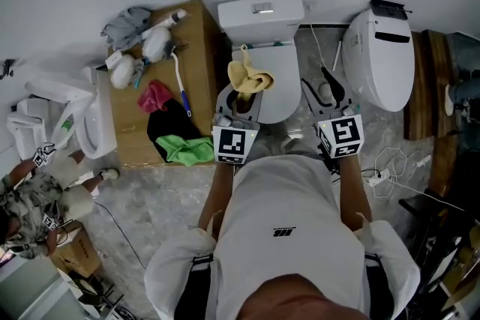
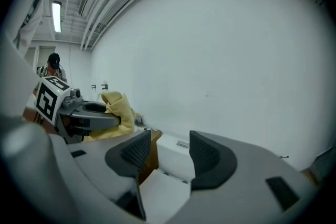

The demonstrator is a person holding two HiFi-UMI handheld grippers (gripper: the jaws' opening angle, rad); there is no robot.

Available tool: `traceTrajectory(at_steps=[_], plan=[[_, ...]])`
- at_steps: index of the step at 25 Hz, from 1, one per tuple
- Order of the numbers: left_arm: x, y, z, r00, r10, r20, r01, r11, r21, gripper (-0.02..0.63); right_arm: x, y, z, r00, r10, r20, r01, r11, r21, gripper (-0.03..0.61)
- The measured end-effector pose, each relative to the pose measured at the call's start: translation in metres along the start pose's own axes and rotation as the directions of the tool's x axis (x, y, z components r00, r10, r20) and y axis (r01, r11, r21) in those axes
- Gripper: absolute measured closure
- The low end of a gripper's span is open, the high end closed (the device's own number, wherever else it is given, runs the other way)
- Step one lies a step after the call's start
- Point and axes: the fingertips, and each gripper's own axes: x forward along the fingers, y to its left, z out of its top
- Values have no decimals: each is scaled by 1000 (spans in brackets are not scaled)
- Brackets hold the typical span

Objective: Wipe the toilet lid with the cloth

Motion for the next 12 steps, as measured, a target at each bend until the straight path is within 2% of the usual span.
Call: traceTrajectory(at_steps=[6,12], plan=[[36,9,-34,995,-89,-50,88,996,-19,483,29,-13,-23,996,-37,-80,38,999,6,330],[77,2,-67,984,-145,-103,142,989,-28,483,50,-36,-56,991,-44,-127,49,998,36,330]])
